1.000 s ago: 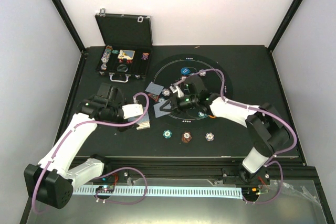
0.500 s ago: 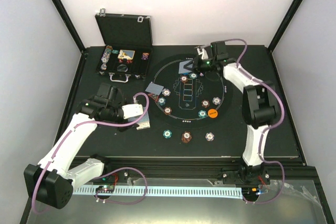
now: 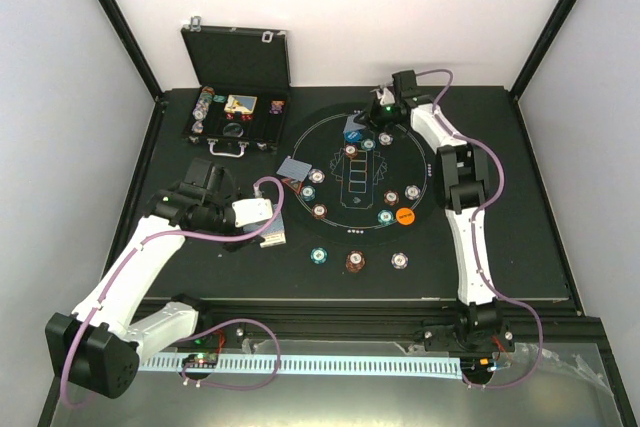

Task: Distribute texas hold em gaming equipment

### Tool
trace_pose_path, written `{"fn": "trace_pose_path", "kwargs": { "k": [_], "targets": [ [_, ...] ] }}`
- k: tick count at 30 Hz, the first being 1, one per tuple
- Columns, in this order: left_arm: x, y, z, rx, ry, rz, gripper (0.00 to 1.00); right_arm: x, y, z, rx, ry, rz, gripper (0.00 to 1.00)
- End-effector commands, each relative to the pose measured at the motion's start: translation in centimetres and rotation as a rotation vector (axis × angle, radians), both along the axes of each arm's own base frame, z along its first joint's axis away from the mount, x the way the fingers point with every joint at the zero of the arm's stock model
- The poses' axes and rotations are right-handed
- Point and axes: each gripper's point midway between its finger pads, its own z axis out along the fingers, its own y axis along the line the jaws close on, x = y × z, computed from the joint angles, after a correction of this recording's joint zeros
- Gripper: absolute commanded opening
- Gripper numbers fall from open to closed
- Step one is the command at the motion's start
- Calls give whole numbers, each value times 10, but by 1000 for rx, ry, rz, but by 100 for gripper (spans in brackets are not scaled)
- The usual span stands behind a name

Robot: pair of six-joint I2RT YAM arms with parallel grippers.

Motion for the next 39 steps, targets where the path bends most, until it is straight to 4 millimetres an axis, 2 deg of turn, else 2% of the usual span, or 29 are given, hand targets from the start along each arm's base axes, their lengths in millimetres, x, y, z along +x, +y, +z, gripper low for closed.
{"fn": "trace_pose_path", "kwargs": {
  "k": [1,6,9,13,17,20,23,25,30,32,34,36,39],
  "targets": [
    [-1,1,10,-14,-16,12,2,6,-12,9,-72,-14,-33,17],
    [-1,-1,11,-24,-14,12,2,4,-36,18,-141,-26,-68,34],
    [-2,-2,11,-35,-5,11,1,-1,-55,29,-201,-31,-95,38],
    [-3,-4,13,-46,-6,7,1,-13,-76,53,-292,-77,-126,47],
    [-2,-4,13,-46,-9,8,1,-34,-76,85,-277,-129,-126,53],
    [-3,-4,14,-47,-11,8,2,-68,-55,102,-220,-165,-84,62],
    [-3,-4,13,-47,-14,8,2,-116,-17,117,-114,-186,6,73],
    [-4,-4,12,-47,-11,8,2,-158,13,130,-29,-205,89,79],
    [-5,-4,11,-48,-7,4,2,-264,84,129,162,-163,306,90],
    [-6,-4,11,-48,-7,3,1,-299,103,130,225,-148,366,93],
    [-6,-4,10,-48,-6,1,2,-328,119,127,262,-127,420,94],
    [-6,-4,10,-49,-5,-1,1,-348,129,127,299,-112,452,95],
    [-7,-4,12,-53,-7,-2,2,-366,143,124,329,-87,490,94]
  ]
}}
